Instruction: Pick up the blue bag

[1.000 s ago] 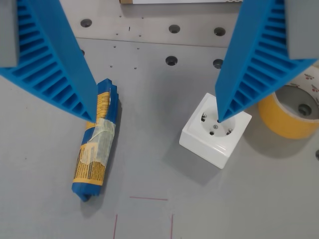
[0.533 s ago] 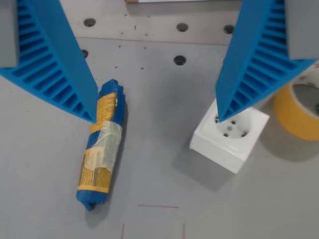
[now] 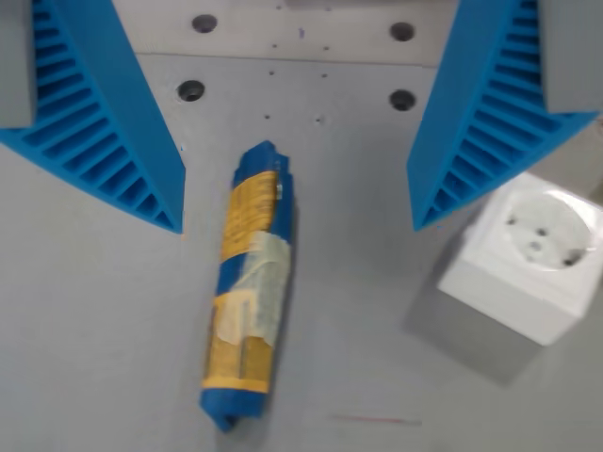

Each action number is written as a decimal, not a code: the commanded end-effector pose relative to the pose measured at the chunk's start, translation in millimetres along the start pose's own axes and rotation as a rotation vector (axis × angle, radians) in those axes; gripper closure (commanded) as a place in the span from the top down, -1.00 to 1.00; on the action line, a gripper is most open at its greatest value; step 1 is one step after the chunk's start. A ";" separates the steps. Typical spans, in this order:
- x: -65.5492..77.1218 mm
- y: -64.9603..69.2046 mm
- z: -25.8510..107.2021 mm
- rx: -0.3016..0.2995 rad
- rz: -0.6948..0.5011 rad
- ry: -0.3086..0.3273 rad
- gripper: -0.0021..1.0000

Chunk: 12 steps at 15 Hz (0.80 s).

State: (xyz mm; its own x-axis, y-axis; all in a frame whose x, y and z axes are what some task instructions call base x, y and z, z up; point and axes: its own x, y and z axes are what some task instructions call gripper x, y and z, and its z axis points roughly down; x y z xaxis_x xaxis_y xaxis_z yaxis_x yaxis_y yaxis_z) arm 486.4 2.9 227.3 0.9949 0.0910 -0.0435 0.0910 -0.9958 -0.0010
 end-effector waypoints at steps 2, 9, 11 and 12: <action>-13.4 16.4 21.3 0.007 -0.004 0.110 1.00; -13.3 22.4 56.5 0.009 -0.014 0.097 1.00; -16.3 20.7 66.9 0.011 -0.014 0.100 1.00; -15.6 20.4 71.8 0.012 -0.014 0.107 1.00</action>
State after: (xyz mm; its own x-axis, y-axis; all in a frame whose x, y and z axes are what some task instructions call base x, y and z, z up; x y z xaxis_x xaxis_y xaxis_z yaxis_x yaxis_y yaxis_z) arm 474.7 -17.8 162.6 0.9957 0.0851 -0.0377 0.0852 -0.9964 0.0010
